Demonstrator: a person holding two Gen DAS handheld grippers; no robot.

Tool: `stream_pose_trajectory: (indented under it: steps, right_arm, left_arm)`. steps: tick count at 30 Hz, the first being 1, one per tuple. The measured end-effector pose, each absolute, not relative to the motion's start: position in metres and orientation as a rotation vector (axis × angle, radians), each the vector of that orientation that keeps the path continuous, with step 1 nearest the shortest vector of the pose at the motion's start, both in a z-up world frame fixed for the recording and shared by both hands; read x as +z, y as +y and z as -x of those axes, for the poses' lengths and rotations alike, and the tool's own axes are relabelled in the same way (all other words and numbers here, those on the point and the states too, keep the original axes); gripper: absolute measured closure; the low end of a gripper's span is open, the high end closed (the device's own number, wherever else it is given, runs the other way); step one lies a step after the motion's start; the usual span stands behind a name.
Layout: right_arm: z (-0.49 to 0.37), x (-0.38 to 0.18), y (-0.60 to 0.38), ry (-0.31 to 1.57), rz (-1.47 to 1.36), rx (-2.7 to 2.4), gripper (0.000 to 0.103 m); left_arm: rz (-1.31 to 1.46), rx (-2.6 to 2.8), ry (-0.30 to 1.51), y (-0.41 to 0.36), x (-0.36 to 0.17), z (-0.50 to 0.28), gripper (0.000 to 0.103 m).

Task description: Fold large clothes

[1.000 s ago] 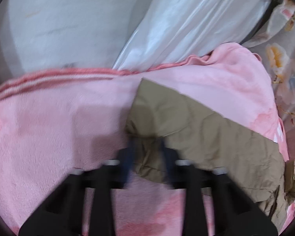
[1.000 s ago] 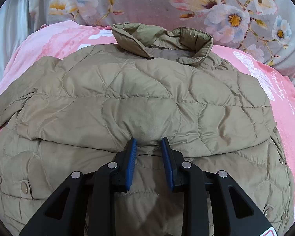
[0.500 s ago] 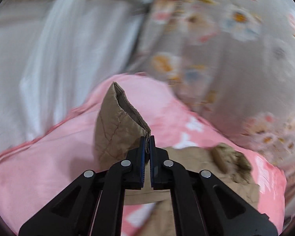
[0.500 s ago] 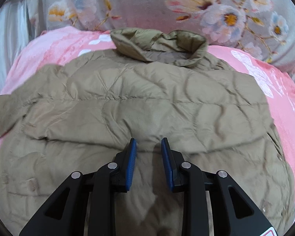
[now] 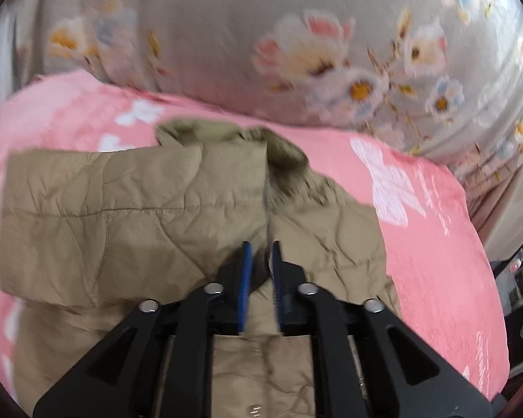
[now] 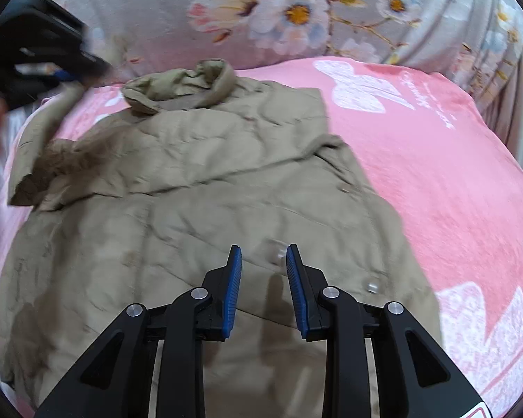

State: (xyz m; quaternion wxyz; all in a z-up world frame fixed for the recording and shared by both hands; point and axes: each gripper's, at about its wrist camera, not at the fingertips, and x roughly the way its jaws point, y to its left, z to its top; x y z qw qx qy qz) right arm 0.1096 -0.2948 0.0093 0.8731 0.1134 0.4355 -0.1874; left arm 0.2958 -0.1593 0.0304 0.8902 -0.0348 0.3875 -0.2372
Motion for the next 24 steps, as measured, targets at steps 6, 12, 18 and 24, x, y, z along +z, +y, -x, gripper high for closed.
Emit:
stream_pose_trajectory:
  steps: [6,12,18,24]
  right_arm:
    - [-0.108,0.006,-0.310,0.891,-0.297,-0.359,0.057]
    - [-0.134,0.021,-0.303,0.835,-0.398,-0.231,0.048]
    - [-0.206,0.018,-0.288,0.859,-0.486,-0.151,0.048]
    - [-0.262,-0.008,-0.270,0.946,-0.537,-0.105,0.048]
  left_arm:
    - [0.167,-0.547,0.811,-0.137,0.025,-0.288,0.027]
    - [0.399,-0.520,0.679,-0.019,0.065,-0.289,0.011]
    - [0.532,-0.296,0.832,0.076,0.011,-0.322,0.017]
    - [0.672,-0.294,0.923,0.108,-0.033,-0.325,0.020]
